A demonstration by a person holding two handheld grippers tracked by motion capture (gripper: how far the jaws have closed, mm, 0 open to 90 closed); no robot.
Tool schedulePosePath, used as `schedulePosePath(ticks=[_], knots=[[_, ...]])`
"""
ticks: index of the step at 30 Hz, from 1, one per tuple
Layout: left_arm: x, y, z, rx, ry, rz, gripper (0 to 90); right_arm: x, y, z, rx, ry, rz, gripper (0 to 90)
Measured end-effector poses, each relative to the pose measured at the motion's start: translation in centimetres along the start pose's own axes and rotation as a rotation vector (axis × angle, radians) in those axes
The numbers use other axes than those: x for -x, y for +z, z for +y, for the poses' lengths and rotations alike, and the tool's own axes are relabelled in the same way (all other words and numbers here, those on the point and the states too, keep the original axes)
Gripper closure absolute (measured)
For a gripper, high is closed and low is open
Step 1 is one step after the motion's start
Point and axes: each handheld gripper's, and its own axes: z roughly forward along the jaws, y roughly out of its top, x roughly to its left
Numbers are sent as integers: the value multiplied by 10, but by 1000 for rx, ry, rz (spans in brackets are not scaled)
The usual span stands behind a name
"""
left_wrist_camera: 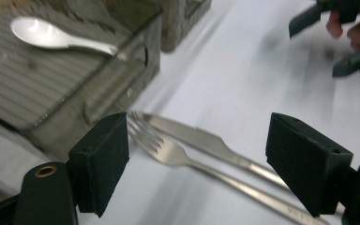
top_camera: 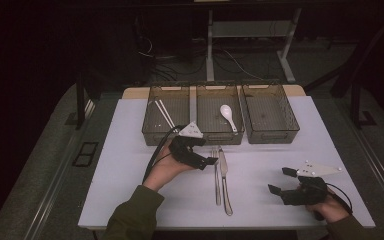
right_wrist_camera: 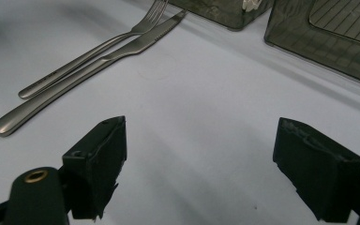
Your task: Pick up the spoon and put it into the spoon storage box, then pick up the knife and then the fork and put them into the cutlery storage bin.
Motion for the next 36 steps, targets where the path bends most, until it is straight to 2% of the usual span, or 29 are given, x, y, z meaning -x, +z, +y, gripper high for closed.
schedulePosePath(ticks=[8, 13, 18, 24, 25, 27, 29, 32, 34, 36], knots=[[11, -6, -23, -15, -1, 18, 211, 0, 0, 0, 2, -6, -4, 178], [17, -12, -38, 11, -5, 27, 210, 0, -1, 0, 12, -2, 2, 178], [21, -20, -54, 24, -18, 40, 168, -2, -1, 2, 24, 12, 6, 178], [26, -32, -75, 49, -24, 65, 105, -9, 2, 6, -5, -17, 33, 177], [26, -34, -78, 58, -31, 72, 89, -11, 2, 8, -8, -23, 44, 177], [26, -39, -84, 61, -47, 75, 57, -13, 1, 12, -22, -37, 94, 177], [26, -41, -90, 65, -60, 85, 19, -17, 2, 17, -33, -36, 118, 179], [27, -45, -97, 51, -61, 100, 0, -24, 8, 24, -49, -41, 142, 292], [27, -48, -100, 46, -57, 106, 0, -29, 15, 29, -65, -49, 173, 433], [27, -50, -104, 55, -82, 104, 0, -37, 21, 34, -80, -70, 196, 545]])
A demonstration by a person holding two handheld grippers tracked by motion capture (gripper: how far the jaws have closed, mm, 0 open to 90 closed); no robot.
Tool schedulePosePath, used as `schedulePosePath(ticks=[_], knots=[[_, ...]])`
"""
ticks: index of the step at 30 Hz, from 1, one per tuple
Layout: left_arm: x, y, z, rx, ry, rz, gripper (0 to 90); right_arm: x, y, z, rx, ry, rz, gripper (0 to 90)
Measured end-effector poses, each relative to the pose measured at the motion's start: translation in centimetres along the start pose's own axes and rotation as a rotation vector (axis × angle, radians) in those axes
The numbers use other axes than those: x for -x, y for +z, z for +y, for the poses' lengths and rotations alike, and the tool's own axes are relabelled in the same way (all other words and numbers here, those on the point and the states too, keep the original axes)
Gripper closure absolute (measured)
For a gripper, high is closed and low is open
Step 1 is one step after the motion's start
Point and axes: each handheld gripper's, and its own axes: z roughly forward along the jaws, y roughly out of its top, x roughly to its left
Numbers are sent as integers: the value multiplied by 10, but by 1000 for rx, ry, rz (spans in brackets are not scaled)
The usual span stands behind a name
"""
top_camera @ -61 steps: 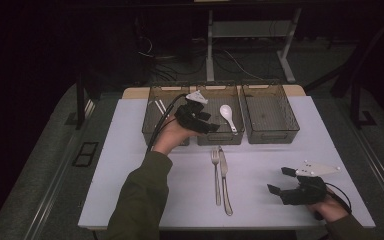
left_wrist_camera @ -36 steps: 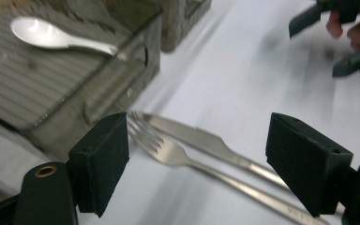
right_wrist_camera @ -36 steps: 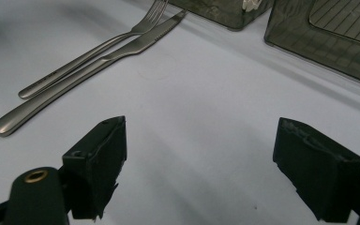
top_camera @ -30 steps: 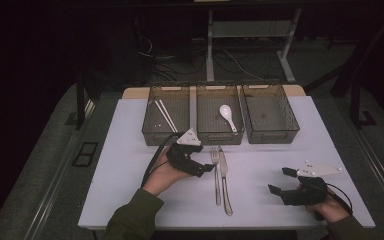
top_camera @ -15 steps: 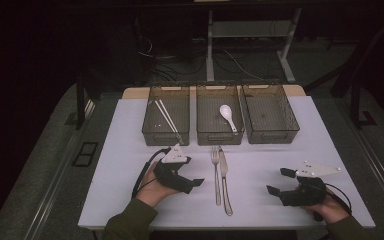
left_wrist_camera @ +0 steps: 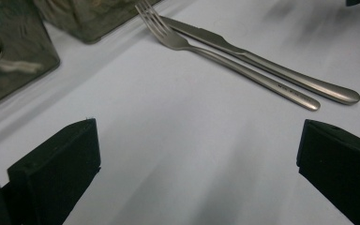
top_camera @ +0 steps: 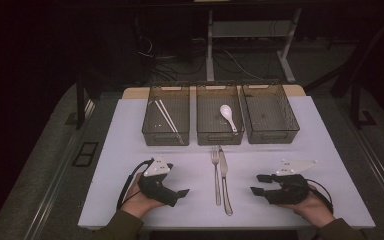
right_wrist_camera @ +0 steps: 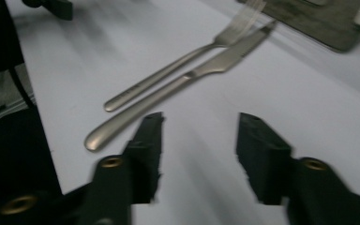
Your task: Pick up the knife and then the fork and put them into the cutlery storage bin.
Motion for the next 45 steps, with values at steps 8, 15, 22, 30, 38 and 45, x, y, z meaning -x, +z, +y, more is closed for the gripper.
schedulePosePath(ticks=[8, 15, 22, 30, 38, 45], knots=[[1, -1, -3, -1, 11, -17, 0, -22, 31, 20, -53, -89, 108, 834], [-3, -1, -5, -6, 10, -19, 0, -36, 54, 33, -97, -138, 168, 897], [-2, 0, -4, -12, 19, -28, 0, -45, 74, 37, -151, -154, 164, 897], [-2, -1, -4, -13, 23, -31, 0, -49, 87, 36, -208, -199, 121, 897], [-2, -1, -4, -9, 21, -29, 0, -53, 86, 33, -233, -233, 79, 898], [-2, -2, -4, -7, 20, -30, 0, -52, 82, 31, -239, -214, 66, 899]])
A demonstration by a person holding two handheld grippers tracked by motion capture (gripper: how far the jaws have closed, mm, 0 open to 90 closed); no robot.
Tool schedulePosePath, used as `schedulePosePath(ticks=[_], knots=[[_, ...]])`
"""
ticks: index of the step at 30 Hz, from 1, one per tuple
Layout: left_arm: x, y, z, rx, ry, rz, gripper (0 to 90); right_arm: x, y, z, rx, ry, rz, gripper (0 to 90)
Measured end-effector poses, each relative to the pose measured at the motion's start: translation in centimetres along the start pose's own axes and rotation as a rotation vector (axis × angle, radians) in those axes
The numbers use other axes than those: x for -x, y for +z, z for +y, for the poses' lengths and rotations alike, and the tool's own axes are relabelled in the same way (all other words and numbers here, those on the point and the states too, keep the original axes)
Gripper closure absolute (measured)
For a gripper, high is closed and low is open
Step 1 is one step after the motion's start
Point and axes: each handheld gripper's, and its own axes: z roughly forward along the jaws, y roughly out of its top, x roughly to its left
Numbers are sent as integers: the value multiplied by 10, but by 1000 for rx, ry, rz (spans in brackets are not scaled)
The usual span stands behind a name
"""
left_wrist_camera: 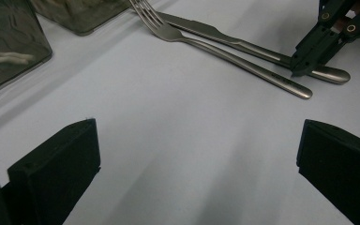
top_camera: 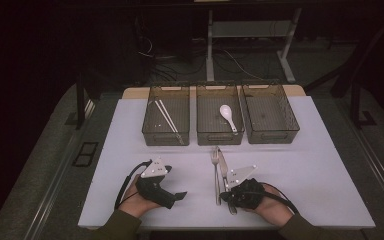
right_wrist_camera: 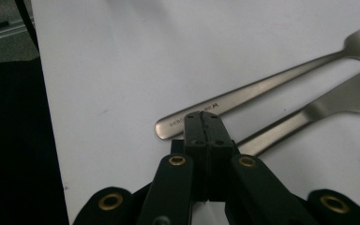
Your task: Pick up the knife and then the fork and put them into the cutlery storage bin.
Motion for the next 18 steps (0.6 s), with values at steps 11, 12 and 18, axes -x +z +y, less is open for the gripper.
schedulePosePath(ticks=[11, 12, 18], knots=[[0, 0, 0, 0, -3, -2, 0, 7, -12, -11, -28, 26, -28, 898], [0, 0, 0, 1, -3, -2, 0, 7, -14, -12, -32, 27, -35, 899], [-1, 0, -1, 1, -5, -3, 0, 12, -20, -18, -46, 49, -54, 899]])
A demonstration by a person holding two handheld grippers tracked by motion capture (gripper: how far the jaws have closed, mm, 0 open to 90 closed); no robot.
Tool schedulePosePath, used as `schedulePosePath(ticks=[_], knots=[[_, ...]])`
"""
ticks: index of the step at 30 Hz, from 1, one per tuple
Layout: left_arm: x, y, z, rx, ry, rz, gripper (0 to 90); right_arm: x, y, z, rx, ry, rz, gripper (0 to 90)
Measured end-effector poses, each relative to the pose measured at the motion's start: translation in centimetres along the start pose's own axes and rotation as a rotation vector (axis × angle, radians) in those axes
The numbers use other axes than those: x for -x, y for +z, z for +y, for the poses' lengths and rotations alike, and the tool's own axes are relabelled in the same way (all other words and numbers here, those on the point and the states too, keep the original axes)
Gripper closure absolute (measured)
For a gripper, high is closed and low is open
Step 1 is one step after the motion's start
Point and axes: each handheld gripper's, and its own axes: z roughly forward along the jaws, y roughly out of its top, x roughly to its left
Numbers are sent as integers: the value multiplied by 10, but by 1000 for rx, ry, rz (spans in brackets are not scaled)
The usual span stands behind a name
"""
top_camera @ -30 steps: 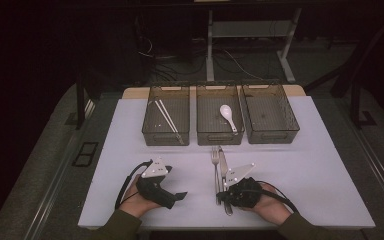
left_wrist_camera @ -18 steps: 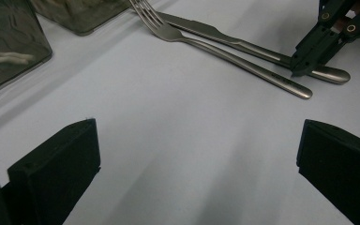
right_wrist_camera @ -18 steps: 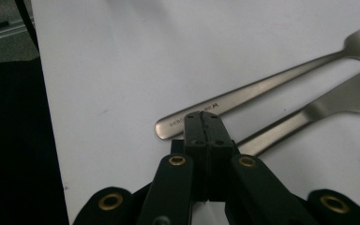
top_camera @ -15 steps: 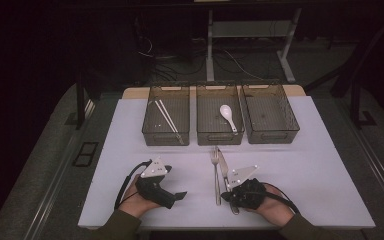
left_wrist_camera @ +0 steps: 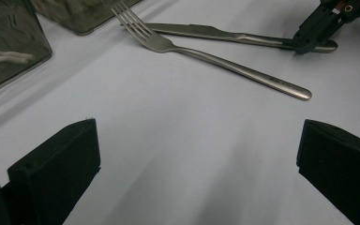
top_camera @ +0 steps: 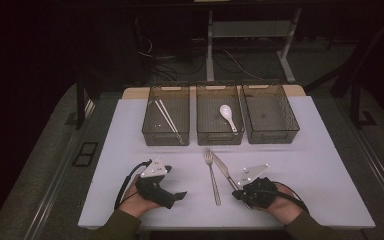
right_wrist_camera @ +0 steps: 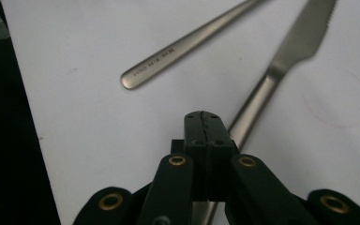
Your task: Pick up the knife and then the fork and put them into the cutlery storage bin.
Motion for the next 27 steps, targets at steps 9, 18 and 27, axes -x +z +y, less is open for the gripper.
schedulePosePath(ticks=[9, 18, 27], knots=[[0, 0, 0, 2, -3, 0, 0, 7, -7, -5, -8, 24, -17, 899], [0, 0, 0, 4, -5, -2, 0, 19, -17, -12, -13, 56, -53, 898], [-1, 0, 0, 6, -7, -3, 0, 30, -26, -2, -38, 142, -2, 642]])
